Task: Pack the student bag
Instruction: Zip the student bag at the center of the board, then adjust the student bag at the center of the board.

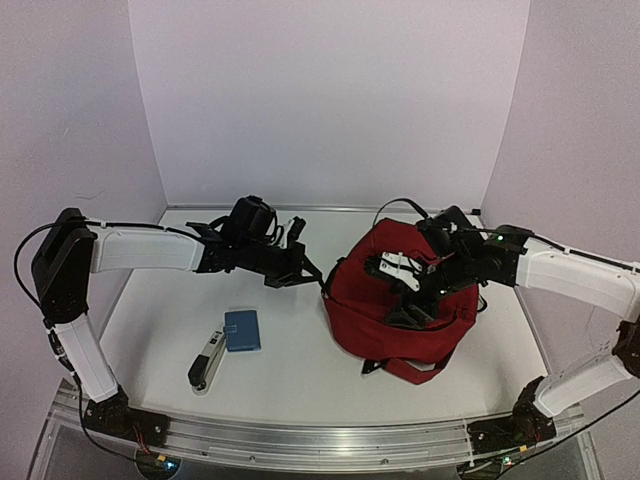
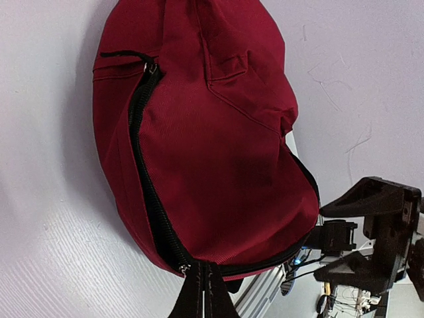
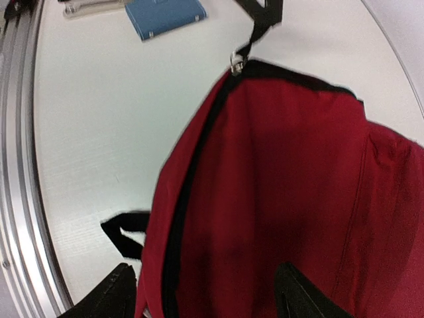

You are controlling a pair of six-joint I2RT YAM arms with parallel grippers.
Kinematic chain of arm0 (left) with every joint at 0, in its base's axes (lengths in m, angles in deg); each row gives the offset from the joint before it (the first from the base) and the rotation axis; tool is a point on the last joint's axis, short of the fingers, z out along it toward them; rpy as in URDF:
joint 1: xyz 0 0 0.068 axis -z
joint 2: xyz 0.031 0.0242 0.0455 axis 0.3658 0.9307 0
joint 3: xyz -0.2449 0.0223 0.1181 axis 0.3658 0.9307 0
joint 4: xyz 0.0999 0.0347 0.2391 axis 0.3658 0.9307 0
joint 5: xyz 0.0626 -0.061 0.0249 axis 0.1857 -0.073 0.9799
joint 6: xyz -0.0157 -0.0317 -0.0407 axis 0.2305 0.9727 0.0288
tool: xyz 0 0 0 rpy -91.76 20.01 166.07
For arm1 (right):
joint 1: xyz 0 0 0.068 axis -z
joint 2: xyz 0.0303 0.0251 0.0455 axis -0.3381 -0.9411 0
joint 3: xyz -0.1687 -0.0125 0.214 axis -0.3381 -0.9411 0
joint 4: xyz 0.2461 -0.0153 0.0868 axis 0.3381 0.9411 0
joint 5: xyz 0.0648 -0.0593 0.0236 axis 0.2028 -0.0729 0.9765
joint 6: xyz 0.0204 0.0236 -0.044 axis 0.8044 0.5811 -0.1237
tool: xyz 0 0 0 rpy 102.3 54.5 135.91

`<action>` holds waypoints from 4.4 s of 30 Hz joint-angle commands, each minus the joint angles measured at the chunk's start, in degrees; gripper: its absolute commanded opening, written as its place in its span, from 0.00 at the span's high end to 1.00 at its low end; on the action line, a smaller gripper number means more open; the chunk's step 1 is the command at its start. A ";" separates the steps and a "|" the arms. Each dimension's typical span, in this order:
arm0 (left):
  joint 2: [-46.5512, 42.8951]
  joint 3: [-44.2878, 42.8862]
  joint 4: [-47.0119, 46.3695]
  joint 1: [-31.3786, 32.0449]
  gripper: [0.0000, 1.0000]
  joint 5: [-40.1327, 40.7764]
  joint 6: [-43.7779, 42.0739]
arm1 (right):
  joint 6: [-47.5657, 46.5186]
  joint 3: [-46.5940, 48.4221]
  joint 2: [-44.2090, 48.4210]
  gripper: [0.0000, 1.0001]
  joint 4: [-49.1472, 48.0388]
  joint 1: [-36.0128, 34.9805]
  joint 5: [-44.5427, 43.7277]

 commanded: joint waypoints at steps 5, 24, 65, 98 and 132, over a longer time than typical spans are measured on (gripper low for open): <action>-2.74 -1.17 -1.59 0.12 1.00 1.24 -0.12 | 13.04 6.56 -11.16 0.33 -11.72 -6.34 1.00; 2.48 -5.72 1.12 -0.95 1.00 7.09 -0.99 | 7.43 1.24 -10.99 1.00 -12.59 -8.33 -3.84; 20.16 -28.55 6.16 -8.80 0.99 13.72 2.09 | 8.06 10.61 -16.87 0.98 -11.53 -13.82 3.54; 6.20 -6.18 14.71 3.90 0.59 1.71 6.35 | 8.93 36.73 -38.65 0.14 17.16 34.72 12.28; -6.47 -7.09 24.53 -12.50 0.29 10.95 0.61 | 10.25 18.91 -10.45 0.28 18.66 13.66 17.34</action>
